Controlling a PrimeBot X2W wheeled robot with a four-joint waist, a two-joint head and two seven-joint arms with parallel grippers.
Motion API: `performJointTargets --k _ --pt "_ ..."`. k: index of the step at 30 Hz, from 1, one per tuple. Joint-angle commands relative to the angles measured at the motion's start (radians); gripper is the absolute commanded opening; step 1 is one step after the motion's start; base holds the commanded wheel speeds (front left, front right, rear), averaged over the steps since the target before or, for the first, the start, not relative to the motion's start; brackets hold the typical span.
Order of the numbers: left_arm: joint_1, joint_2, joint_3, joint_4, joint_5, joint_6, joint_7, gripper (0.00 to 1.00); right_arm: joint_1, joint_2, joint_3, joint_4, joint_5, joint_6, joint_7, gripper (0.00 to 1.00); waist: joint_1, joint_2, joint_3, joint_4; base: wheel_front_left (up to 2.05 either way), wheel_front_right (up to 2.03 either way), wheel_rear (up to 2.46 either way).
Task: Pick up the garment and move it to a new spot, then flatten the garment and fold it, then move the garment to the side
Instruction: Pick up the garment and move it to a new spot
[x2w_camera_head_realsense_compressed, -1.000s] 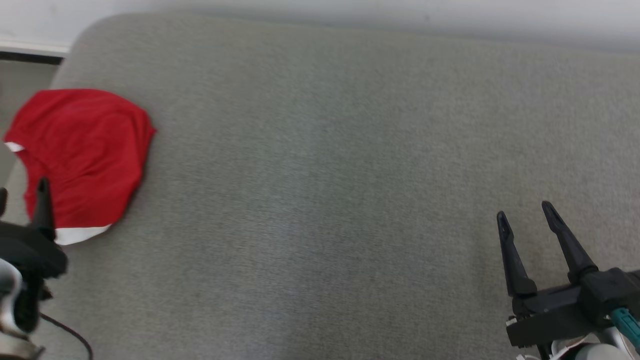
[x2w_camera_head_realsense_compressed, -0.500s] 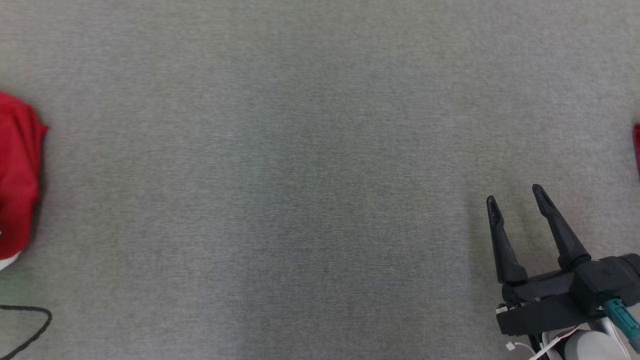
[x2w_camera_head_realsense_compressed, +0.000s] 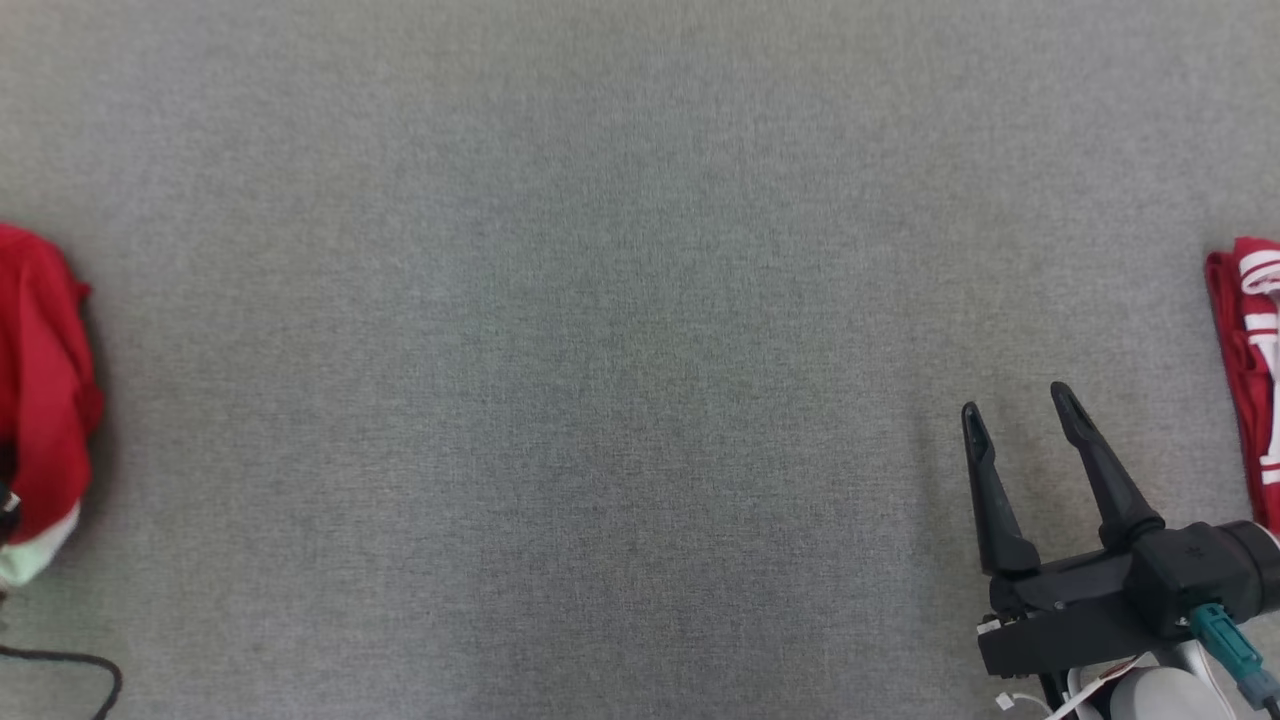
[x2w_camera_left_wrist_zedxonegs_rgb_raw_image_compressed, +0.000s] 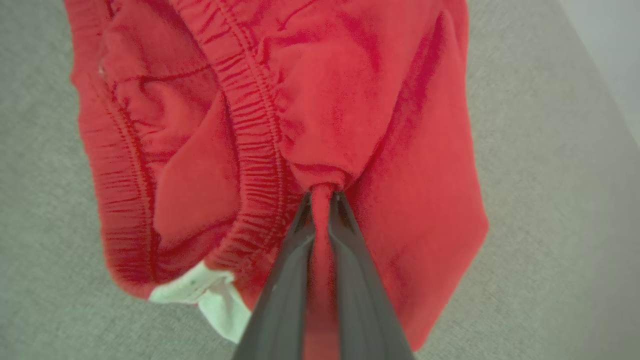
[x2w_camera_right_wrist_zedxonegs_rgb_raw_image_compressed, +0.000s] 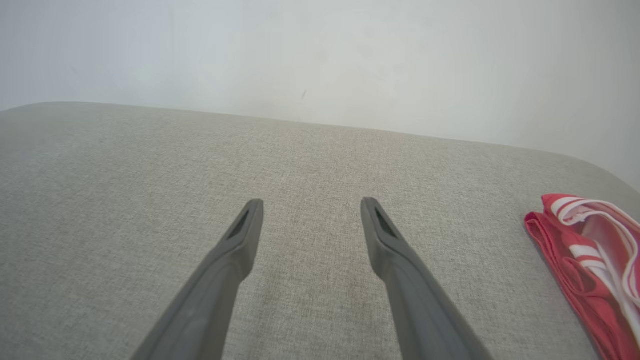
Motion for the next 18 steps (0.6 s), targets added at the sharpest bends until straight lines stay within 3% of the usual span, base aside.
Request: performJointTargets --k 1,10,18 --pt "0.006 0.005 0.013 -0.036 -0.01 -0.015 -0.024 0.0 0.004 0.007 0.003 0.008 0.007 -0.002 -0.008 1.0 0.0 0.0 -0.052 0.011 0.0 0.0 0.0" --pt "-0.051 0.04 -0.055 -0.173 0.034 -0.109 -0.083 0.0 0.031 0.032 0.012 0.059 0.024 -0.002 -0.025 1.0 0.0 0.0 -0.184 0.016 0.0 0.0 0.0" --pt "-0.15 -0.045 -0.183 -0.23 -0.001 -0.224 -0.127 0.0 0.079 0.06 0.02 0.107 0.037 -0.002 -0.037 1.0 0.0 0.0 -0.332 -0.009 0.0 0.0 0.0"
